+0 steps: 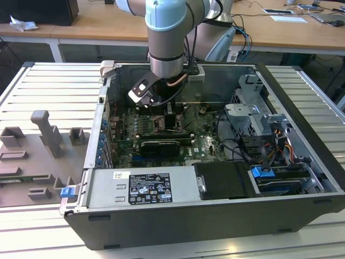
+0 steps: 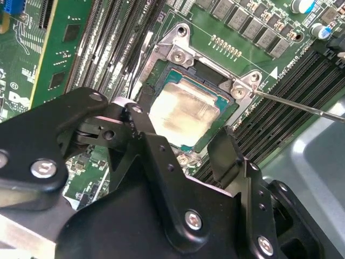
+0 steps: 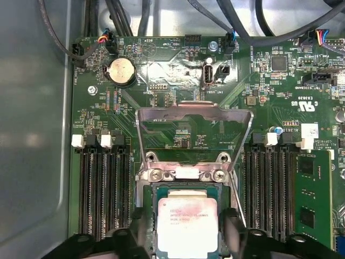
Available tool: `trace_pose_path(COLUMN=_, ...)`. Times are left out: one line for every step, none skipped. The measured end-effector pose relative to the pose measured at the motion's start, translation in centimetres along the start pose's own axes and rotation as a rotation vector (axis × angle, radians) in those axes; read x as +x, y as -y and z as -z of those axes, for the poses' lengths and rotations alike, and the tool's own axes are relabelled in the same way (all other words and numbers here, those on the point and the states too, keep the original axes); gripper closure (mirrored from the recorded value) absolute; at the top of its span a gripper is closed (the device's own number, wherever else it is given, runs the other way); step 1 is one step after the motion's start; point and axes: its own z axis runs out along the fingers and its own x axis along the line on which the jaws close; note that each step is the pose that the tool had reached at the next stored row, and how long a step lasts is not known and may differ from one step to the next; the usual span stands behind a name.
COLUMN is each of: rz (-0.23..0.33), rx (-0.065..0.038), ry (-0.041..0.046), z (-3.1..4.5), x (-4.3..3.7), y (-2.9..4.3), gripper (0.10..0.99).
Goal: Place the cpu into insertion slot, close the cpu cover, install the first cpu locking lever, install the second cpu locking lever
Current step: 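Place the cpu into insertion slot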
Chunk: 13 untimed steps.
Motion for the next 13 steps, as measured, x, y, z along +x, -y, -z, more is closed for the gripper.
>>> trace_pose_path(rz=0.000, rx=0.000, ry=0.0001, z=0.00, x=0.00, y=0.00, gripper=0.412)
trace_pose_path(rz=0.000, rx=0.000, ry=0.0002, z=0.01, x=0.00, y=0.00, gripper=0.412)
trace_pose_path(rz=0.000, rx=0.000, ry=0.0003, z=0.03, x=0.00, y=0.00, gripper=0.412)
trace_pose_path(rz=0.000, rx=0.000, ry=0.0004, z=0.08, x=0.00, y=0.00, gripper=0.412)
trace_pose_path(rz=0.000, rx=0.000, ry=0.0001, z=0.19, x=0.00, y=-0.01, gripper=0.412)
trace_pose_path(rz=0.000, rx=0.000, ry=0.0002, z=0.25, x=0.00, y=-0.02, gripper=0.412)
trace_pose_path(rz=0.000, rx=0.000, ry=0.0002, z=0.32, x=0.00, y=-0.02, gripper=0.412)
trace_pose_path(rz=0.000, rx=0.000, ry=0.0002, z=0.44, x=0.00, y=-0.03, gripper=0.412)
trace_pose_path(rz=0.000, rx=0.000, ry=0.0001, z=0.52, x=0.01, y=-0.04, gripper=0.412)
trace_pose_path(rz=0.000, rx=0.000, ry=0.0001, z=0.66, x=0.01, y=-0.05, gripper=0.412)
trace_pose_path(rz=0.000, rx=0.000, ry=0.0002, z=0.75, x=0.01, y=-0.06, gripper=0.412)
trace_pose_path(rz=0.000, rx=0.000, ry=0.0001, z=0.94, x=0.01, y=-0.07, gripper=0.412)
trace_pose_path(rz=0.000, rx=0.000, ry=0.0002, z=1.13, x=0.01, y=-0.09, gripper=0.412)
